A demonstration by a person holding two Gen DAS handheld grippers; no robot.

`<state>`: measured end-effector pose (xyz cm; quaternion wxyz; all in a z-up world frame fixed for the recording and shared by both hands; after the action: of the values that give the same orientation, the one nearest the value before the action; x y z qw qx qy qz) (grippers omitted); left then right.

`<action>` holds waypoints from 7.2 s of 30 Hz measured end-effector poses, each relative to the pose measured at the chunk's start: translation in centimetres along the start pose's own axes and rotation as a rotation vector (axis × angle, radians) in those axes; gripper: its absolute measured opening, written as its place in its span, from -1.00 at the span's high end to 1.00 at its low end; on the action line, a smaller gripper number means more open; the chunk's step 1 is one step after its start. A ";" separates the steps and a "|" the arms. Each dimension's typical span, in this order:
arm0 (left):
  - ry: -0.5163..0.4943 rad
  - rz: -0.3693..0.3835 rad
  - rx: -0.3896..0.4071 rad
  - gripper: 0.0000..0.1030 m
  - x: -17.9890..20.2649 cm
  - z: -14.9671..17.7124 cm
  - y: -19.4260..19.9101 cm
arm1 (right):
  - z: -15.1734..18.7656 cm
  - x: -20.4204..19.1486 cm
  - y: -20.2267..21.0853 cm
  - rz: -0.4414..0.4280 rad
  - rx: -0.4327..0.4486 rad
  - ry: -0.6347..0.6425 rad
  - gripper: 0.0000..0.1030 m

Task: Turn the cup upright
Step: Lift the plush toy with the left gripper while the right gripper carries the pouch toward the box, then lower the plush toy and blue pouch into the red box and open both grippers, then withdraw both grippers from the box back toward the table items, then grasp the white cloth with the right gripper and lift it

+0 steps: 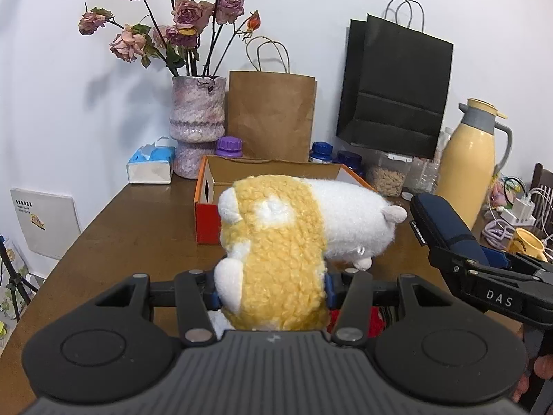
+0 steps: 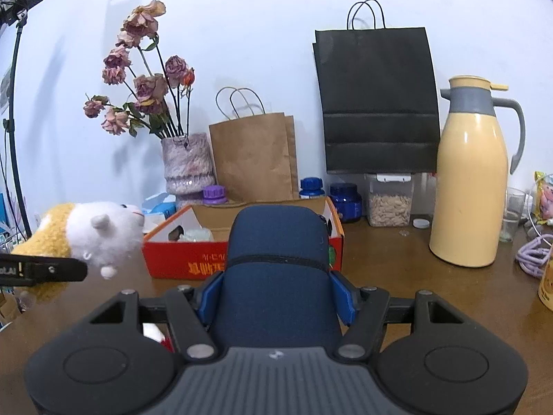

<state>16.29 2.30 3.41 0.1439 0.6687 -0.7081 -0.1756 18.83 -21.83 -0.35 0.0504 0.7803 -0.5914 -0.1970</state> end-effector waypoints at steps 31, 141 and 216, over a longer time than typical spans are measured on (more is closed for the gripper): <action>0.063 -0.051 0.037 0.01 -1.3 -7.8 -9.1 | -6.6 -1.8 -9.0 -0.013 0.055 -0.035 -0.23; 0.063 -0.078 -0.019 -1.00 -4.2 -6.0 -7.9 | -5.1 -1.7 -8.9 0.011 -0.077 0.014 -1.00; 0.116 -0.156 -0.199 -1.00 -12.7 7.0 1.5 | 8.2 -14.1 -9.4 -0.219 -0.327 0.293 -0.70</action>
<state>12.71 15.44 -1.81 0.2363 0.7129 -0.6236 -0.2168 21.20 -4.50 -7.29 0.2396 0.8414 -0.4501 -0.1792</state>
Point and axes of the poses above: each gripper's, at about its wrist camera, not at the fingertips, and y roughly against the way its jaws point, x to its right, z to its underside, the point moved 1 cm from there along -y, roughly the way its jaws point, and after that the axes turned 10 degrees about -y, right-handed, at the moved point
